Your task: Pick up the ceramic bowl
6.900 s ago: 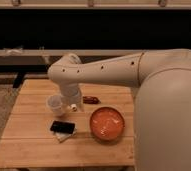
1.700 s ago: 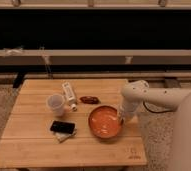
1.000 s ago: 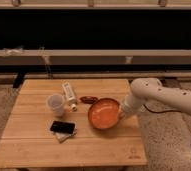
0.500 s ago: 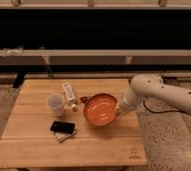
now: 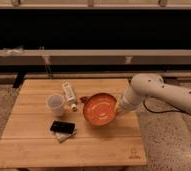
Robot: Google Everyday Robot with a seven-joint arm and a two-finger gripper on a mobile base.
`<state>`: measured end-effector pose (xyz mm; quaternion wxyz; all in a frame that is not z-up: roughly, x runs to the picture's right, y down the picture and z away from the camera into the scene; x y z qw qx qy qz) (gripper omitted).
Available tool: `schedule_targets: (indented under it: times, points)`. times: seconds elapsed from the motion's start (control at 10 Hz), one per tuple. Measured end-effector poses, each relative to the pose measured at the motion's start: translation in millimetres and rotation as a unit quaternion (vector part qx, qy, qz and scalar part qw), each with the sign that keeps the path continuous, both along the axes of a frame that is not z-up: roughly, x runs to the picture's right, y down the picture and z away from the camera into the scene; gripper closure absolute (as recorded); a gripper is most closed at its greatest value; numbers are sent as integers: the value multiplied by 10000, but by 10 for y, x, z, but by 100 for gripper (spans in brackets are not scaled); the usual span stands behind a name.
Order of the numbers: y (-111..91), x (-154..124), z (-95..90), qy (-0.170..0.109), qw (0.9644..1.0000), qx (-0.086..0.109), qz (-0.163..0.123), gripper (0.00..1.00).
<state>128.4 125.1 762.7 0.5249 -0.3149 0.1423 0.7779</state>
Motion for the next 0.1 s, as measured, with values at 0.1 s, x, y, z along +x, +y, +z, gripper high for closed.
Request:
schedule_targets:
  times: [0.1]
  points:
    - [0, 2, 0, 1, 10000, 0, 1, 100]
